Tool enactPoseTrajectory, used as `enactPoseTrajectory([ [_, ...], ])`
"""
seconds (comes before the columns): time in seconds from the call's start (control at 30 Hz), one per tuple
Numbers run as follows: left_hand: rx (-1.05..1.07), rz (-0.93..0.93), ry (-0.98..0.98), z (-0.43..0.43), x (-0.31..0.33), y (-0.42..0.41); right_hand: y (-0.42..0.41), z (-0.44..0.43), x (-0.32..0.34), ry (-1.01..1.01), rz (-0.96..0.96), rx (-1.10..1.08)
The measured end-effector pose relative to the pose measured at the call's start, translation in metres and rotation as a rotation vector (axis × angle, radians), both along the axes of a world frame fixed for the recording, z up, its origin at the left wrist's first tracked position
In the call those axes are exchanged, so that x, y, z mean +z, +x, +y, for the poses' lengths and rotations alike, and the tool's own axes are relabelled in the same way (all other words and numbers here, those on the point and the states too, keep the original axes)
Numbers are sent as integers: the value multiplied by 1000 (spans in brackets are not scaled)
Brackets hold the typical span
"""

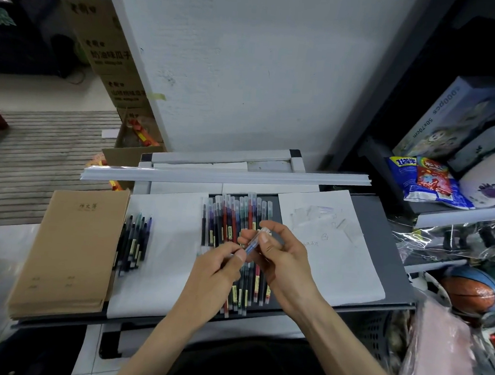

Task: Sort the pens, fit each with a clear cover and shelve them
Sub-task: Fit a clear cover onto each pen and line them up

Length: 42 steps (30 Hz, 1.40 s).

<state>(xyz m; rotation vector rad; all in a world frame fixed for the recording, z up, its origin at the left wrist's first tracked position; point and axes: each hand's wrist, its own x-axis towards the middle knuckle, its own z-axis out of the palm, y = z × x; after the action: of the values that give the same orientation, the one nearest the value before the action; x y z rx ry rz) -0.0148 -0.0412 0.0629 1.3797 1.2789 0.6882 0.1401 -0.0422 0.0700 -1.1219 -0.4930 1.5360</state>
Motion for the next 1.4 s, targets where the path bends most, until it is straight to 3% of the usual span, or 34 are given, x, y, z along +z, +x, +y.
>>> enactPoseTrajectory([
  [0.17, 24, -90, -118, -1, -4, 3, 2, -2, -6, -19, -15, -14],
  [0.4, 96, -429, -561, 3, 0, 11, 8, 2, -7, -15, -69, -2],
  [0.53, 65, -454, -549, 5, -8, 14, 18, 3, -13, -6, -200, 74],
  [0.6, 61, -354, -451, 11, -15, 15, 26, 5, -25, 1, -359, 112],
  [0.73, 90, 74, -176, 35, -32, 12, 62, 12, -57, -83, -931, 157],
  [0.87, 158, 276, 19, 68, -43, 8, 122, 17, -88, -220, -1520, 159],
  [0.93, 179, 323, 60, 83, -50, 9, 148, 20, -95, -310, -1693, 193],
  [1.1, 167, 471, 66, 116, -72, 13, 181, 26, -108, -365, -1741, 283],
  [1.4, 127, 669, 66, 141, -88, 17, 179, 22, -112, -334, -1727, 187],
])
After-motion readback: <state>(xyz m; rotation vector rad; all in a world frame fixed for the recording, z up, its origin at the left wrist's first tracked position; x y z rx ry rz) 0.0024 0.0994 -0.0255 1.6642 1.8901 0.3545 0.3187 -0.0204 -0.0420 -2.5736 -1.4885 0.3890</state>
